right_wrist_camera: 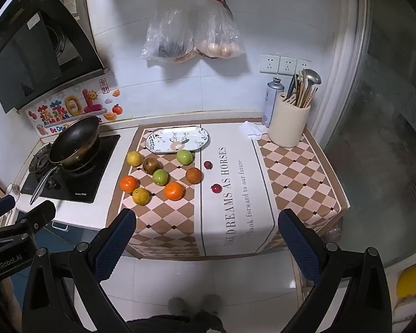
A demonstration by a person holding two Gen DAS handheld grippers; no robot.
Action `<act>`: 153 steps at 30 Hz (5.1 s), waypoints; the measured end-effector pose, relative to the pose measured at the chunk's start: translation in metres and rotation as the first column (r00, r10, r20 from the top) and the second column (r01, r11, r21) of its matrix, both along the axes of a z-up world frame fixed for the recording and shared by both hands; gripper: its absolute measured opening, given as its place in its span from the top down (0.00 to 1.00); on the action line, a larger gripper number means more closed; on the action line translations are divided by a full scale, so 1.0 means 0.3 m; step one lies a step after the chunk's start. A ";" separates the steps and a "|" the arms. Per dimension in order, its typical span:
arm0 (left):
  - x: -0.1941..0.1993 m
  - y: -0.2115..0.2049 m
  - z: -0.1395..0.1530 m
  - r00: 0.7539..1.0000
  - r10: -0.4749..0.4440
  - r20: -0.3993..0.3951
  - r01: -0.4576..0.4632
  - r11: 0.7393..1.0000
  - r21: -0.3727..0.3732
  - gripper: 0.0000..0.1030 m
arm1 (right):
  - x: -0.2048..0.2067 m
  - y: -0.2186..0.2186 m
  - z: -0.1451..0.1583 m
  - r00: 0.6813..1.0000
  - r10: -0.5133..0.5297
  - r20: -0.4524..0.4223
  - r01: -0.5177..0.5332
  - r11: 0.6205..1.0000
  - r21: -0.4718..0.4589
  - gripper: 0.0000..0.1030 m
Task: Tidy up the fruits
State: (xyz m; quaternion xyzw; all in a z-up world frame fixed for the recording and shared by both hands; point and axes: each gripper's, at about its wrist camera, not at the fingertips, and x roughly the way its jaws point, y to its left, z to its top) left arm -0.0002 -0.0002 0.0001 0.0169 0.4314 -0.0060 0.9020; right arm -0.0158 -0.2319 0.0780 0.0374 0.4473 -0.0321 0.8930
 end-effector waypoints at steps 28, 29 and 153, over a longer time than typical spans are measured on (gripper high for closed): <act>0.009 0.012 0.030 1.000 0.005 0.001 -0.005 1.000 0.006 0.00 | -0.003 0.019 0.008 1.000 0.005 0.003 -0.005 1.000 0.003 0.00; 0.006 0.013 0.030 1.000 0.005 0.002 -0.005 1.000 0.004 0.00 | -0.003 0.018 0.007 1.000 0.005 0.003 -0.005 1.000 0.003 0.00; 1.167 0.152 -1.113 0.752 0.040 -0.658 -0.067 0.998 -0.016 0.41 | 1.131 0.319 -1.461 0.749 0.236 -0.619 -0.044 0.950 0.308 0.37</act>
